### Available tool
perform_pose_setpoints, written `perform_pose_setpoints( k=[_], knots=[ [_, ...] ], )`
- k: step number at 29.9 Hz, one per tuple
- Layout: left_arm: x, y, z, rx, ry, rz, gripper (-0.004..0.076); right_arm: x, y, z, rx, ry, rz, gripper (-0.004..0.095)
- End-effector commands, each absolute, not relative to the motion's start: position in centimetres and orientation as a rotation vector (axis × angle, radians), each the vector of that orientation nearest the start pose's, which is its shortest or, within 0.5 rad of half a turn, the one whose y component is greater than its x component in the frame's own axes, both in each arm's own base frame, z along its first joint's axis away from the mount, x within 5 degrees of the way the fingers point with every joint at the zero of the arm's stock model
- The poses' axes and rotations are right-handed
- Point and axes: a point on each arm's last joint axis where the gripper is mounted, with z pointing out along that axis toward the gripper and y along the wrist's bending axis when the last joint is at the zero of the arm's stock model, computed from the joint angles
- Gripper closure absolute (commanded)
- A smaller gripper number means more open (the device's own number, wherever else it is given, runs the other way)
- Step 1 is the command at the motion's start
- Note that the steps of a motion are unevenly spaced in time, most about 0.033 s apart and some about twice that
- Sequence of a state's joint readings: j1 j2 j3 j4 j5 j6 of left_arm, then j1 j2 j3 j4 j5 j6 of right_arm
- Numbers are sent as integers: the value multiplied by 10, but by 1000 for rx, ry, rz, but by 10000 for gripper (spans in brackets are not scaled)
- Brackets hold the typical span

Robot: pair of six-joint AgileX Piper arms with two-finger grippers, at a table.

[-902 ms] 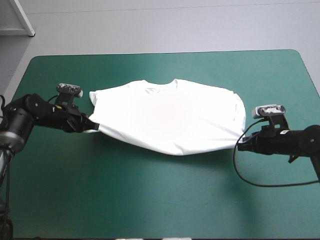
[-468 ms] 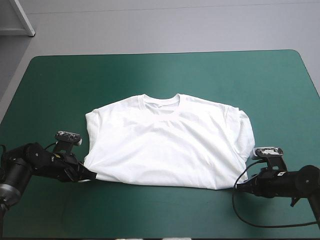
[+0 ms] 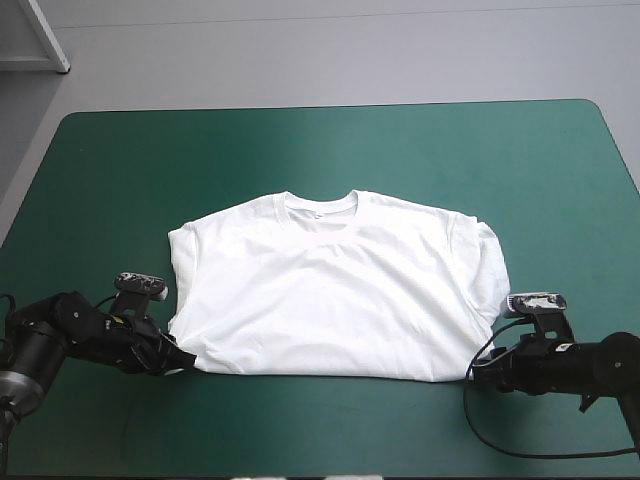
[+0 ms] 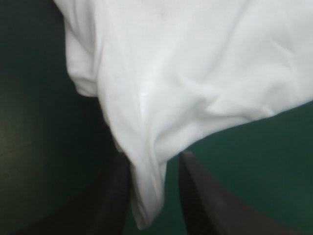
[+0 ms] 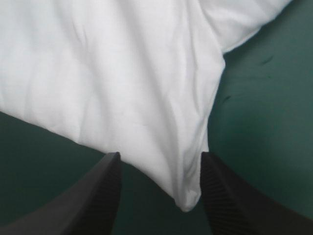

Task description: Fold the cloth

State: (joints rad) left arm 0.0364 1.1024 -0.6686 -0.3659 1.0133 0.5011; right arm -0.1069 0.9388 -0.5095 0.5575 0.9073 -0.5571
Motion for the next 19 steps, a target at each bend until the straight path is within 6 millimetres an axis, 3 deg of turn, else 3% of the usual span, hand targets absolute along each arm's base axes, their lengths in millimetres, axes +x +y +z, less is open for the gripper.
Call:
perform_pose_setpoints(
  k=[1,7,10,13,19],
  knots=[
    [177,-24,273,409,2711,-382,339,156,23,267,-233,2510,487,328],
    [194,-12,342,300,2478,-161,328,173,15,337,-230,2313,326,332],
    [204,-12,364,279,2395,-154,328,176,12,373,-240,2205,258,332],
    [212,-12,374,262,2372,-156,328,175,10,397,-246,2137,199,332],
    [227,-13,369,236,2384,-195,328,173,3,413,-217,2114,101,332]
  ],
)
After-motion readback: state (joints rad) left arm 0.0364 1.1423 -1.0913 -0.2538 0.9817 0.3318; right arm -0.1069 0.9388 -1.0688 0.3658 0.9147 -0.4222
